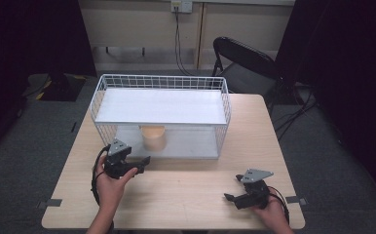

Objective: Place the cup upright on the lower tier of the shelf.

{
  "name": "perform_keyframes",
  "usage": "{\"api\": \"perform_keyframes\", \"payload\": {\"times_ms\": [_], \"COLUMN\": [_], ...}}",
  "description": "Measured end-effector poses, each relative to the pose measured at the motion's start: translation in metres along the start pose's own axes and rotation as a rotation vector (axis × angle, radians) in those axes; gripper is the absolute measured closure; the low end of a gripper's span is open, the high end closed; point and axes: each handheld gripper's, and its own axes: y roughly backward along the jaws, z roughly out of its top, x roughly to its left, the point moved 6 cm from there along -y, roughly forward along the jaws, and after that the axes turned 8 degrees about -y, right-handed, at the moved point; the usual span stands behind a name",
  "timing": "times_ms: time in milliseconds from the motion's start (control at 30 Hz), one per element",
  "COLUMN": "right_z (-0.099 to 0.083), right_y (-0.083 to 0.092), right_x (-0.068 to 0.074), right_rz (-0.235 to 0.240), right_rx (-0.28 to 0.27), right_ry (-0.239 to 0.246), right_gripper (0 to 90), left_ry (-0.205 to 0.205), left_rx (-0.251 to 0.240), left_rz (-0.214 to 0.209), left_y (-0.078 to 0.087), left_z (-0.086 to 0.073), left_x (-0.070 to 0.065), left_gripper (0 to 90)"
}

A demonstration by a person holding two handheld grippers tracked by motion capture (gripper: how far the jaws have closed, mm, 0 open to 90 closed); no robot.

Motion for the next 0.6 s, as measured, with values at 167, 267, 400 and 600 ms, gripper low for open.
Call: {"api": "perform_keyframes", "payload": {"times_ms": [167, 267, 400, 600], "right_z": [0.000, 0.000, 0.000, 0.000], "right_y": [0.000, 0.000, 0.000, 0.000], "right_x": [0.000, 0.000, 0.000, 0.000], "right_rz": [0.000, 0.000, 0.000, 0.000], "right_rx": [0.000, 0.000, 0.000, 0.000], "right_ry": [0.000, 0.000, 0.000, 0.000], "right_gripper": [13.6, 13.6, 13.6, 13.6], "left_ry": [0.005, -0.019, -0.030, -0.029], "left_rx": [-0.002, -0.003, 0.009, 0.014], "left_rz": [-0.021, -0.023, -0.034, -0.044], "left_y": [0.005, 0.008, 0.010, 0.016], "left_z": [-0.004, -0.005, -0.010, -0.019], "left_x": [0.002, 0.003, 0.004, 0.007], "left_gripper": [16.0, 16.0, 16.1, 16.2]}}
